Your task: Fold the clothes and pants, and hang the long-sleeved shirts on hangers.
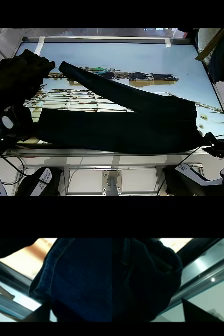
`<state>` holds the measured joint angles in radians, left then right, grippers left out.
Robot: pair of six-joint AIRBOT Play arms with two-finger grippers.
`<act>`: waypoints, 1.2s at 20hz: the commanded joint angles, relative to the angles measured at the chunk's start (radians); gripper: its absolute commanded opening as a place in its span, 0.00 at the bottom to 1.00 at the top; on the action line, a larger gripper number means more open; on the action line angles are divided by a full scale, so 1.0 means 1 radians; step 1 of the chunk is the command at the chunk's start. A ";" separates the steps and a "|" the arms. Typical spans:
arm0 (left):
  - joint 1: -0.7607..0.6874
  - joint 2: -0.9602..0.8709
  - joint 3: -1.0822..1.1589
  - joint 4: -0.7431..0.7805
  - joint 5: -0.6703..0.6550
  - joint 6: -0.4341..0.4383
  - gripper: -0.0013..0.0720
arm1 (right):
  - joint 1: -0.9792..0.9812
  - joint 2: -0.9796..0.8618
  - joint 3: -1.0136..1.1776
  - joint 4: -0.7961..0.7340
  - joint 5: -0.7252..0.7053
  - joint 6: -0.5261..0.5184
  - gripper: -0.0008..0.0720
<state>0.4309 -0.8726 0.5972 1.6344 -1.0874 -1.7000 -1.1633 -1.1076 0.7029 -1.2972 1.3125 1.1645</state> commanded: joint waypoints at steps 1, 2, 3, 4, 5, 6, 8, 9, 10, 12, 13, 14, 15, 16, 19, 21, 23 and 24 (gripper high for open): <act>0.001 0.001 0.055 -0.013 0.037 -0.006 0.62 | -0.004 0.002 0.101 0.023 0.069 0.080 0.73; 0.001 0.001 0.117 -0.043 0.040 -0.005 0.70 | -0.004 0.002 0.167 0.053 0.092 0.081 0.73; 0.000 0.001 0.193 -0.095 0.067 -0.005 0.70 | -0.004 0.003 0.237 0.098 0.102 0.081 0.73; -0.004 0.000 0.263 -0.170 0.122 -0.001 0.70 | -0.002 0.003 0.306 0.171 0.103 0.085 0.73; -0.017 -0.007 0.327 -0.262 0.210 0.034 0.70 | 0.001 0.004 0.354 0.276 0.090 0.085 0.73; -0.041 -0.029 0.377 -0.332 0.278 0.057 0.70 | 0.015 0.009 0.381 0.407 0.050 0.080 0.72; -0.126 -0.151 0.491 -0.394 0.301 0.059 0.70 | 0.099 0.008 0.388 0.566 -0.035 0.029 0.72; -0.179 -0.233 0.541 -0.395 0.290 0.058 0.70 | 0.165 0.006 0.388 0.563 -0.071 0.023 0.72; -0.234 -0.322 0.591 -0.395 0.288 0.035 0.70 | 0.246 0.002 0.388 0.531 -0.113 0.023 0.72; -0.346 -0.529 0.718 -0.395 0.296 -0.019 0.70 | 0.397 -0.007 0.388 0.459 -0.181 0.023 0.72; -0.391 -0.626 0.787 -0.394 0.298 -0.047 0.70 | 0.460 -0.011 0.388 0.434 -0.208 0.024 0.72; -0.426 -0.717 0.857 -0.394 0.299 -0.071 0.70 | 0.516 -0.015 0.388 0.420 -0.225 0.023 0.72; -0.453 -0.810 0.936 -0.394 0.299 -0.105 0.70 | 0.557 -0.016 0.388 0.409 -0.233 0.023 0.73; -0.467 -0.885 1.007 -0.394 0.298 -0.138 0.68 | 0.592 -0.016 0.388 0.397 -0.231 0.023 0.72; -0.473 -1.055 1.189 -0.394 0.277 -0.190 0.65 | 0.640 -0.016 0.388 0.380 -0.198 0.019 0.73; -0.459 -1.107 1.242 -0.386 0.226 -0.190 0.65 | 0.640 -0.016 0.388 0.375 -0.196 0.019 0.73; -0.432 -1.120 1.245 -0.386 0.190 -0.189 0.65 | 0.639 -0.016 0.388 0.360 -0.202 0.019 0.73; -0.419 -1.121 1.245 -0.387 0.195 -0.195 0.65 | 0.639 -0.016 0.388 0.357 -0.202 0.019 0.72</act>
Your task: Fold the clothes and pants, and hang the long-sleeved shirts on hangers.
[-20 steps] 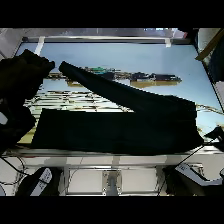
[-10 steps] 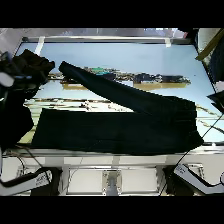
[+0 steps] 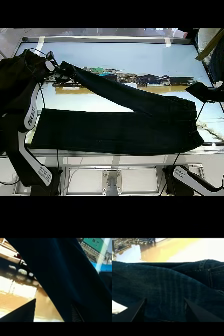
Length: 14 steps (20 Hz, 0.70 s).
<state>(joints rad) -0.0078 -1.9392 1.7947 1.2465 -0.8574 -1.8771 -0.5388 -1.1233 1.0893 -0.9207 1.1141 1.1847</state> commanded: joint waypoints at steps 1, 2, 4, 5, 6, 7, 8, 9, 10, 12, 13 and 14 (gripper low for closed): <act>0.029 -0.055 0.048 0.001 -0.017 -0.038 0.65 | 0.015 -0.001 0.001 -0.020 -0.004 -0.001 0.73; 0.034 -0.057 0.048 0.001 0.011 -0.059 0.65 | 0.015 -0.001 0.001 -0.020 -0.004 -0.001 0.73; 0.036 -0.070 0.048 0.000 0.075 -0.097 0.65 | 0.015 -0.001 0.001 -0.020 -0.005 -0.001 0.73; 0.035 -0.079 0.048 -0.005 0.107 -0.111 0.65 | 0.015 -0.001 0.001 -0.020 -0.005 -0.001 0.72; 0.035 -0.091 0.048 -0.024 0.138 -0.113 0.65 | 0.015 -0.001 0.001 -0.020 -0.005 -0.001 0.73; 0.035 -0.103 0.049 -0.048 0.161 -0.113 0.65 | 0.015 -0.001 0.001 -0.020 -0.005 -0.001 0.72; 0.035 -0.118 0.052 -0.071 0.177 -0.113 0.65 | 0.015 -0.001 0.001 -0.019 -0.005 -0.001 0.72; 0.036 -0.134 0.058 -0.082 0.185 -0.113 0.65 | 0.015 -0.001 0.001 -0.020 -0.005 -0.001 0.72; 0.036 -0.143 0.060 -0.089 0.196 -0.113 0.65 | 0.015 -0.001 0.001 -0.020 -0.005 -0.001 0.72; 0.035 -0.154 0.061 -0.096 0.241 -0.112 0.53 | 0.015 -0.001 0.001 -0.020 -0.005 0.000 0.72; 0.035 -0.155 0.061 -0.097 0.266 -0.112 0.41 | 0.015 -0.001 0.001 -0.020 -0.005 0.000 0.72; 0.035 -0.154 0.064 -0.097 0.275 -0.109 0.14 | 0.015 -0.001 0.001 -0.020 -0.004 0.000 0.72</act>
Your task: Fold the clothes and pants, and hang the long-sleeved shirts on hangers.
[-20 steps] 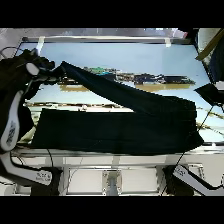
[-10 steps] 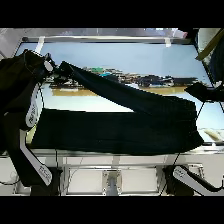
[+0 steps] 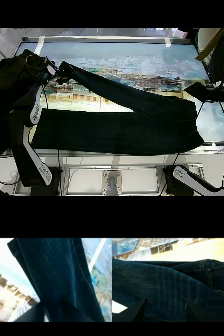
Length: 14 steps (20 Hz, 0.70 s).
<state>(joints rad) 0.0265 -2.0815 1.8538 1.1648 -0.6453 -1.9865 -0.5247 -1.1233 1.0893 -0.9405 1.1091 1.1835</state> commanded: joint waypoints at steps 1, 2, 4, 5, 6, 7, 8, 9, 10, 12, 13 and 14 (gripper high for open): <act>0.001 -0.012 0.011 -0.015 0.060 0.027 0.04 | 0.001 -0.001 0.001 0.000 0.001 0.001 0.72; 0.001 -0.009 0.019 -0.015 0.048 0.036 0.04 | 0.001 -0.001 0.001 0.000 0.001 0.001 0.72; 0.003 0.016 0.024 -0.013 0.011 0.058 0.04 | 0.001 0.000 0.001 0.000 0.001 0.001 0.72; 0.006 0.041 0.024 -0.013 -0.021 0.101 0.04 | 0.001 0.000 0.001 -0.003 0.002 0.001 0.72; 0.011 0.073 0.024 -0.001 -0.071 0.143 0.04 | 0.001 0.000 0.001 -0.007 0.010 0.000 0.72; 0.014 0.115 0.024 0.047 -0.148 0.173 0.04 | 0.001 0.003 0.002 -0.019 0.024 0.000 0.72; 0.017 0.164 0.024 0.139 -0.243 0.177 0.04 | 0.001 0.006 0.001 -0.039 0.043 0.000 0.72; 0.017 0.213 0.024 0.245 -0.347 0.177 0.04 | 0.001 0.009 0.001 -0.056 0.064 0.000 0.72; 0.013 0.263 0.024 0.342 -0.455 0.177 0.04 | 0.001 0.011 0.001 -0.075 0.087 0.000 0.72; 0.011 0.370 0.024 0.470 -0.711 0.214 0.04 | 0.001 0.012 0.001 -0.086 0.124 0.000 0.72; 0.011 0.413 0.024 0.478 -0.826 0.243 0.04 | 0.001 0.012 0.001 -0.085 0.130 0.000 0.72; 0.011 0.444 0.024 0.478 -0.904 0.264 0.04 | 0.001 0.012 0.001 -0.085 0.125 -0.001 0.72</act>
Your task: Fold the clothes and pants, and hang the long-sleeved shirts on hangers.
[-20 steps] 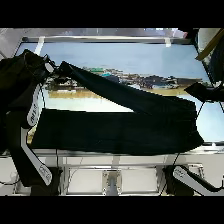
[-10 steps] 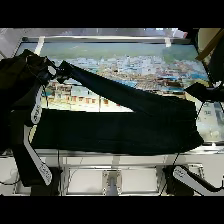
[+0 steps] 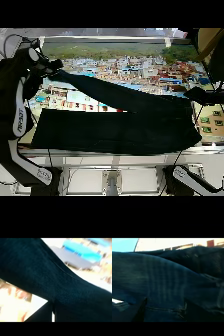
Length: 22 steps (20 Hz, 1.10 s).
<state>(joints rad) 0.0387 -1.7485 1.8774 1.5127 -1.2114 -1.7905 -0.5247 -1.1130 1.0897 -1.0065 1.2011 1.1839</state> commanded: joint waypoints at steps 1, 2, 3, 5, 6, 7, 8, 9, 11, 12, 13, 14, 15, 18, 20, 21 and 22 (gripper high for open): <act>-0.001 0.129 0.000 0.131 -0.369 0.071 0.04 | 0.001 0.001 0.001 -0.019 0.022 -0.003 0.72; -0.001 0.130 0.000 0.134 -0.368 0.071 0.04 | 0.001 0.000 0.001 -0.018 0.008 -0.009 0.72; -0.003 0.121 -0.004 0.133 -0.359 0.071 0.04 | 0.001 0.000 0.001 -0.018 0.002 -0.010 0.72; -0.006 0.087 -0.027 0.134 -0.330 0.071 0.04 | 0.001 0.000 0.001 -0.019 0.010 -0.024 0.72; -0.006 0.063 -0.037 0.134 -0.302 0.071 0.04 | 0.001 0.000 0.001 -0.019 0.012 -0.028 0.72; -0.006 0.037 -0.038 0.133 -0.288 0.070 0.04 | 0.001 0.000 0.001 -0.019 0.010 -0.032 0.72; -0.006 0.008 -0.038 0.133 -0.283 0.071 0.04 | 0.001 0.000 0.001 -0.019 0.009 -0.043 0.72; -0.006 -0.016 -0.038 0.134 -0.280 0.071 0.29 | 0.001 -0.001 0.001 -0.019 0.008 -0.051 0.72; -0.005 -0.051 -0.038 0.136 -0.249 0.078 0.85 | 0.001 -0.002 0.001 -0.020 -0.026 -0.062 0.73; -0.001 -0.051 -0.037 0.138 -0.205 0.072 0.84 | 0.001 -0.002 0.001 -0.020 -0.060 -0.070 0.73; 0.003 -0.037 -0.035 0.138 -0.143 0.038 0.84 | 0.001 -0.002 0.001 -0.020 -0.097 -0.071 0.73; 0.009 -0.011 -0.035 0.138 -0.076 0.014 0.84 | 0.001 -0.002 0.001 -0.022 -0.132 -0.071 0.73; 0.018 0.021 -0.035 0.146 -0.008 -0.002 0.84 | 0.000 -0.002 0.001 -0.031 -0.156 -0.071 0.73; 0.089 0.075 -0.036 0.196 0.023 -0.068 0.84 | -0.007 -0.031 0.001 -0.061 -0.193 -0.059 0.72; 0.156 0.046 -0.036 0.167 -0.054 -0.065 0.84 | -0.023 -0.095 0.001 -0.063 -0.198 -0.018 0.73; 0.185 0.026 -0.036 0.150 -0.070 -0.066 0.84 | -0.032 -0.135 0.001 -0.062 -0.195 0.002 0.72; 0.213 0.006 -0.036 0.115 -0.068 -0.068 0.84 | -0.038 -0.175 0.001 -0.061 -0.190 0.023 0.73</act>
<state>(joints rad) 0.1780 -1.7168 1.8408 1.6741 -1.2621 -1.8351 -0.5461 -1.2087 1.0901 -1.0622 1.0245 1.1549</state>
